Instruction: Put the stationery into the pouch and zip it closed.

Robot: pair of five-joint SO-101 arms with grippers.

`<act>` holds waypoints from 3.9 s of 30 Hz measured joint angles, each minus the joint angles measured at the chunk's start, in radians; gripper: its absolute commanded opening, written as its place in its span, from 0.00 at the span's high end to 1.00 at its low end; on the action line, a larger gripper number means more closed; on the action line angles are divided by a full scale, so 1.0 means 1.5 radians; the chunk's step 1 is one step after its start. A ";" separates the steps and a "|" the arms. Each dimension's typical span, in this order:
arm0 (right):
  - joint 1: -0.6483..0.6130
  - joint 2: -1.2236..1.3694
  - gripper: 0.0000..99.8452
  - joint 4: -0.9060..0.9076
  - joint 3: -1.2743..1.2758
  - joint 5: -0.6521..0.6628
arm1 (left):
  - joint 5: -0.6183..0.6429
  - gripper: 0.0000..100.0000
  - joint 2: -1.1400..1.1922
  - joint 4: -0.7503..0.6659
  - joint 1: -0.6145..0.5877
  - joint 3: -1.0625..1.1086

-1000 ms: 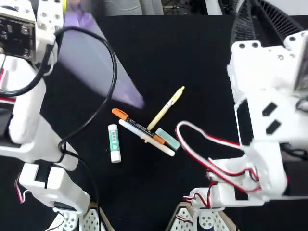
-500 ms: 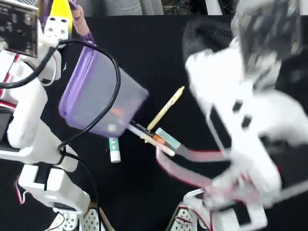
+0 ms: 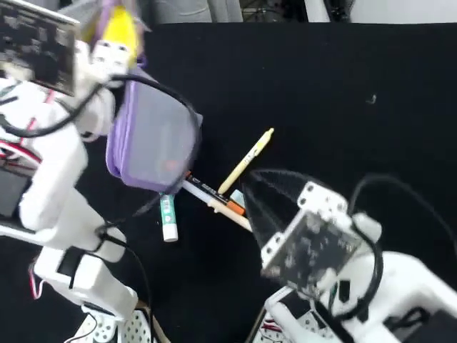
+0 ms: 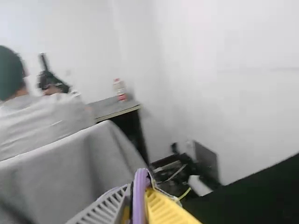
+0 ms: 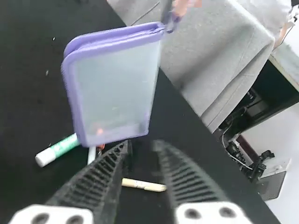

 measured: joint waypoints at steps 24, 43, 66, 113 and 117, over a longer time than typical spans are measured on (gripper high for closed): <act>0.117 -0.473 0.77 -0.240 0.631 0.140 | 0.006 0.97 -0.133 0.002 0.212 0.066; -0.064 -0.476 0.77 -0.287 0.671 -0.140 | 0.006 0.97 -0.299 0.002 0.212 0.390; 0.035 -0.476 0.77 -0.521 0.813 -0.210 | 0.006 0.97 -0.305 0.002 0.211 0.390; -0.077 -0.476 0.77 -0.299 0.703 -0.226 | -0.020 0.97 -0.307 0.002 0.412 0.479; -0.091 -0.476 0.77 -0.295 0.702 -0.227 | -0.076 0.97 -0.273 0.002 0.471 0.484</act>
